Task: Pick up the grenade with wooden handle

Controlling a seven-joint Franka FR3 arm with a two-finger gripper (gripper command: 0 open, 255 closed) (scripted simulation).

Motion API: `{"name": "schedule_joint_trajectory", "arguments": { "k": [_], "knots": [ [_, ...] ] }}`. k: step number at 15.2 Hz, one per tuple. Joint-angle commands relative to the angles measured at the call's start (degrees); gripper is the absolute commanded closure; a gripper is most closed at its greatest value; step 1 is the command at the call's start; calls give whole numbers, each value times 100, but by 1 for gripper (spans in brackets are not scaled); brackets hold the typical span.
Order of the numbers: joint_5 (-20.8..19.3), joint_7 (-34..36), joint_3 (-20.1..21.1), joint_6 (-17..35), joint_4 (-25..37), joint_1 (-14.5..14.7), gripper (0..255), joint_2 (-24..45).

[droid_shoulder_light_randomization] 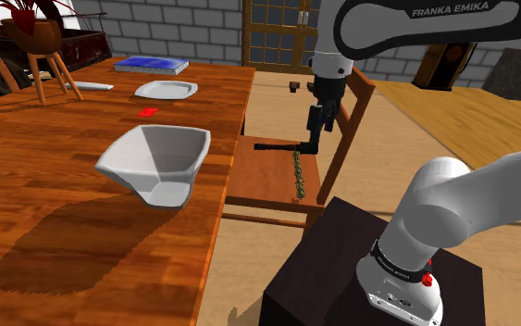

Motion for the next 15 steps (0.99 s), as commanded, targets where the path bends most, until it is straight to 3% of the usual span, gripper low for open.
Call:
{"name": "schedule_joint_trajectory", "arguments": {
  "k": [1,9,15],
  "knots": [
    [-204,-360,-222,356,-82,-48,0,229],
    [-820,-1694,-1089,1740,-96,-195,0,1392],
    [-938,-2716,-1689,2746,288,-179,0,2600]
  ]
}}
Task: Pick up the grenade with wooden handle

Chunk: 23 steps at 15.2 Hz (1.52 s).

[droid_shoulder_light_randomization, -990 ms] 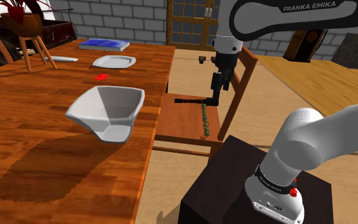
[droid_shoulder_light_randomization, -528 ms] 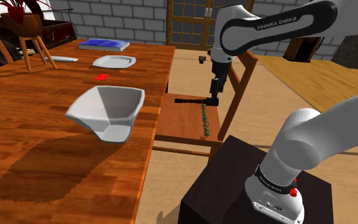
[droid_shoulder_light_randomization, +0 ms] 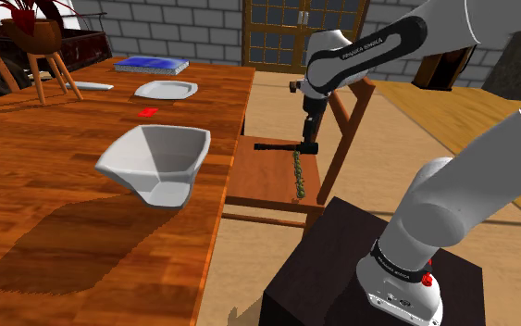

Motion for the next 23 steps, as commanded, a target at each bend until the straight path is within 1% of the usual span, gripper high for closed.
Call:
{"name": "schedule_joint_trajectory", "arguments": {
  "k": [1,5,10,13,18,19,23],
  "knots": [
    [13,-370,-212,395,115,6,0,461],
    [261,-1154,-515,954,574,45,0,1383],
    [874,-2239,-694,1469,1327,-7,0,2590],
    [1300,-2877,-642,1656,1875,-161,0,3309],
    [1857,-3759,-365,1776,2951,-574,0,4454],
    [1894,-3828,-330,1777,3064,-620,0,4560],
    [1990,-3878,-261,2012,3033,-675,0,4772]
  ]
}}
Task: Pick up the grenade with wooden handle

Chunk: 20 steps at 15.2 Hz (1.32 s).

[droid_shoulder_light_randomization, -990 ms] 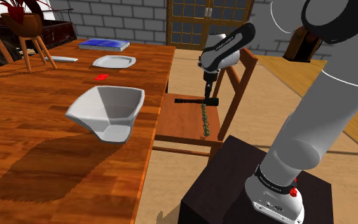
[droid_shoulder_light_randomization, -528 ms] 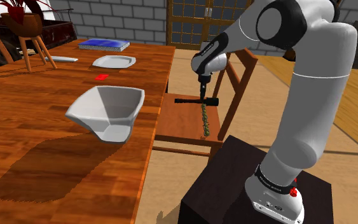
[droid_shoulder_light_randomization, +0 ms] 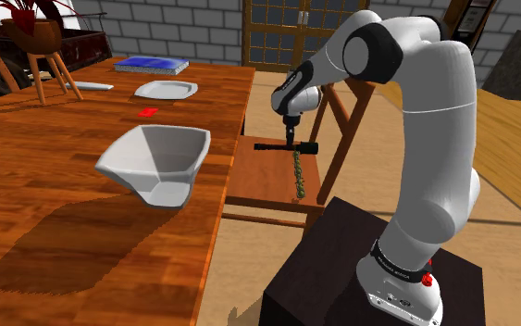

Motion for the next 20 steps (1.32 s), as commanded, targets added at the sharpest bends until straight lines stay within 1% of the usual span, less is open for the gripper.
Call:
{"name": "schedule_joint_trajectory", "arguments": {
  "k": [1,5,6,15,20],
  "knots": [
    [45,-25,33,106,-7,-22,0,98],
    [109,-60,81,252,-14,-59,0,242],
    [111,-57,83,258,-14,-58,255,249],
    [109,-60,81,252,-13,-59,255,243],
    [-14,6,-9,-34,6,11,255,-34]
  ]
}}
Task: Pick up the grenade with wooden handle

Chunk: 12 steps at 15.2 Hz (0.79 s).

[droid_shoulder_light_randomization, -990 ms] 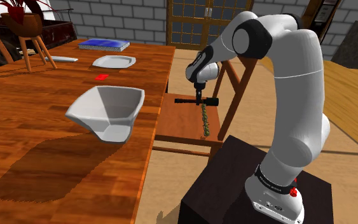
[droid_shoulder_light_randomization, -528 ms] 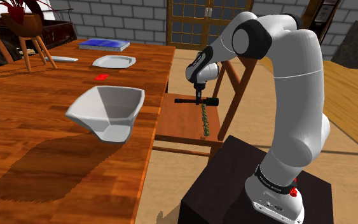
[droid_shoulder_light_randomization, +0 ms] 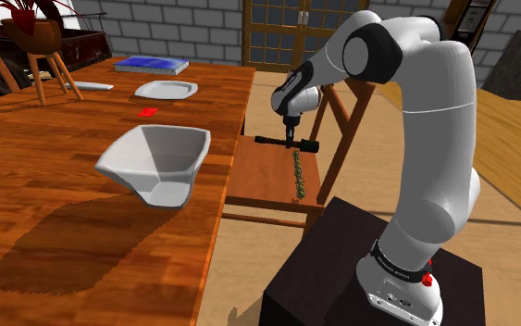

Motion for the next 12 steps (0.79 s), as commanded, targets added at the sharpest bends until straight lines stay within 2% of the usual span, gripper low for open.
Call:
{"name": "schedule_joint_trajectory", "arguments": {
  "k": [1,12],
  "knots": [
    [-46,32,-29,-105,15,30,255,-96],
    [-263,146,-155,-664,144,128,255,-548]
  ]
}}
